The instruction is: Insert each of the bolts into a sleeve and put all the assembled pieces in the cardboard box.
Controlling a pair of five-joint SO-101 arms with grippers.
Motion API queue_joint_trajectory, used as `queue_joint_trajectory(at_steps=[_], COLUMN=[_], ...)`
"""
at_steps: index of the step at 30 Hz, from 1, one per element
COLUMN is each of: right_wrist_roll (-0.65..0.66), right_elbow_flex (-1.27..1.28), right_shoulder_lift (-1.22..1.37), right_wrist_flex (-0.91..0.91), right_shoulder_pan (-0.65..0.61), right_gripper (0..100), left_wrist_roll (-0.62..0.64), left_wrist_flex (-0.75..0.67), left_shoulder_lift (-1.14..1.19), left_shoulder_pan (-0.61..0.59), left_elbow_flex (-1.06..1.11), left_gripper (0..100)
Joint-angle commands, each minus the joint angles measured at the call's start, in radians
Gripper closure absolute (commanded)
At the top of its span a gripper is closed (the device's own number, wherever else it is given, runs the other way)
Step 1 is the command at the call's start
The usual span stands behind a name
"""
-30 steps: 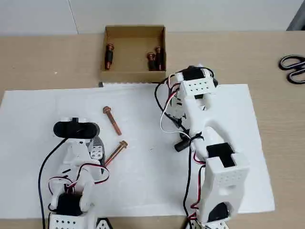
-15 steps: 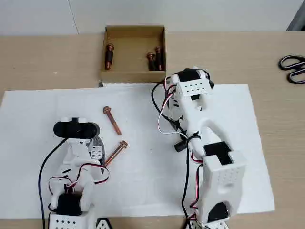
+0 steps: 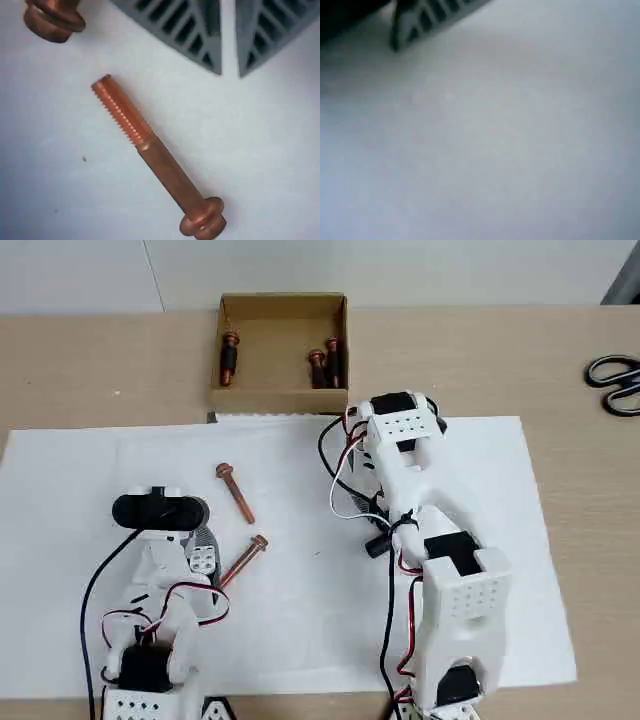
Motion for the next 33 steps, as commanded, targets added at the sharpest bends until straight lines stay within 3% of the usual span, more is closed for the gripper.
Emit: queue_joint_trajectory(at_steps=[1, 14, 18, 26, 33], right_wrist_roll=[0.038, 0.049, 0.114, 0.166, 0.17], right_elbow_flex=[-0.043, -0.066, -0.066, -0.066, -0.068], right_shoulder_lift=[-0.002, -0.002, -0.004, -0.004, -0.004], right_wrist_flex=[-0.027, -0.021, -0.022, -0.028, -0.048], right_shoulder_pan=[-0.002, 0.002, 0.01, 0.01, 0.027], right_gripper=[96.4, 99.1, 98.6, 80.8, 94.3], left_wrist_roll=[-0.002, -0.002, -0.002, -0.002, -0.002], left_wrist_flex=[-0.02, -0.02, -0.02, -0.02, -0.02], left_shoulder_lift=[-0.012, -0.012, -0.012, -0.012, -0.012], left_shoulder_pan=[0.006, 0.006, 0.006, 0.006, 0.006], left_elbow_flex=[-0.005, -0.005, -0.005, -0.005, -0.005], left_gripper=[99, 99, 99, 99, 99])
